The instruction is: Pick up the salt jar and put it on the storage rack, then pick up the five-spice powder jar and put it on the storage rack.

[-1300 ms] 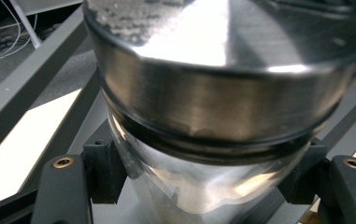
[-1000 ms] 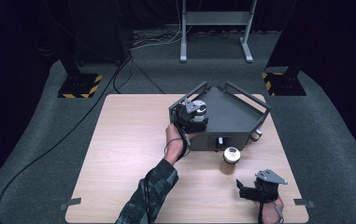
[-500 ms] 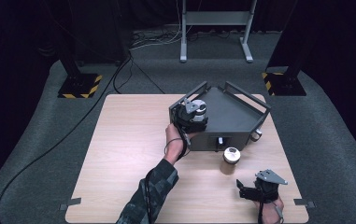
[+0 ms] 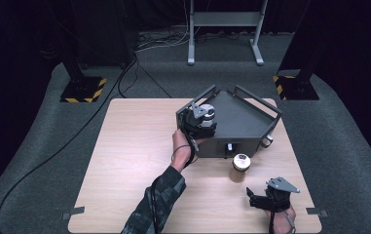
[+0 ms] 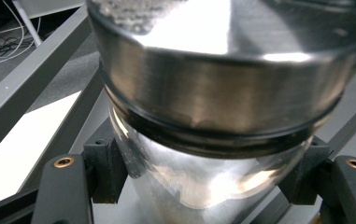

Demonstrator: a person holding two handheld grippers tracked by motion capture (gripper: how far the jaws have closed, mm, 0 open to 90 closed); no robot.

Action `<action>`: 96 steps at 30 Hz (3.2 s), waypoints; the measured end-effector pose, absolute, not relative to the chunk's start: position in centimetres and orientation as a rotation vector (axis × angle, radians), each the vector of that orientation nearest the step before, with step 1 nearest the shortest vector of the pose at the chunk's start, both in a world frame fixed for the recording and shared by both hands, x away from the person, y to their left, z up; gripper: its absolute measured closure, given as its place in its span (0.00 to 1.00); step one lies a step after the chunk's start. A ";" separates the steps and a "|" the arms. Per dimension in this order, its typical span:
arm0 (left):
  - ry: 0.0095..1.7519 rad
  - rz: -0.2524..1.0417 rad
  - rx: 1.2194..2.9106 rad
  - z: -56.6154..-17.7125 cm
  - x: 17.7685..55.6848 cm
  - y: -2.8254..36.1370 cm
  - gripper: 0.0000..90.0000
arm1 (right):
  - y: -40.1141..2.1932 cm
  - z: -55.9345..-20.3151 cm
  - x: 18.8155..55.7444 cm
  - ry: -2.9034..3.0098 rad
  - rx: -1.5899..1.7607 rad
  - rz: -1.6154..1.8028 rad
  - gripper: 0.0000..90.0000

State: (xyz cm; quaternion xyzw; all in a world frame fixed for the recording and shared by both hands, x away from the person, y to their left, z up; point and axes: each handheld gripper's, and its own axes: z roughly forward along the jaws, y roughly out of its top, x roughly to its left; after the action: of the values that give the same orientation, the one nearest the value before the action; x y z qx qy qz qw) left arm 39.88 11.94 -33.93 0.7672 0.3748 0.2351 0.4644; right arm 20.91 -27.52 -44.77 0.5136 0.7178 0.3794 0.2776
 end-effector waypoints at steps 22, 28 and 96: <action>0.925 0.621 1.924 -34.1 36.0 14.7 0.00 | -27.6 -44.8 20.9 1.923 1.385 1.023 0.00; 0.940 0.636 1.947 -35.6 33.7 16.2 0.00 | -27.5 -44.8 20.9 1.924 1.384 1.019 0.00; 1.355 0.576 1.986 -43.9 26.3 25.5 0.00 | -26.6 -44.5 21.2 1.922 1.404 0.954 0.00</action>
State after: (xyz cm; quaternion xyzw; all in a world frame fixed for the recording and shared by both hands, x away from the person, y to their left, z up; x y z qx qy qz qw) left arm 26.25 25.47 -43.92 0.7588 0.5176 0.2199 0.3285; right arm 21.20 -26.62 -44.51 0.5248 0.7185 0.3567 0.2847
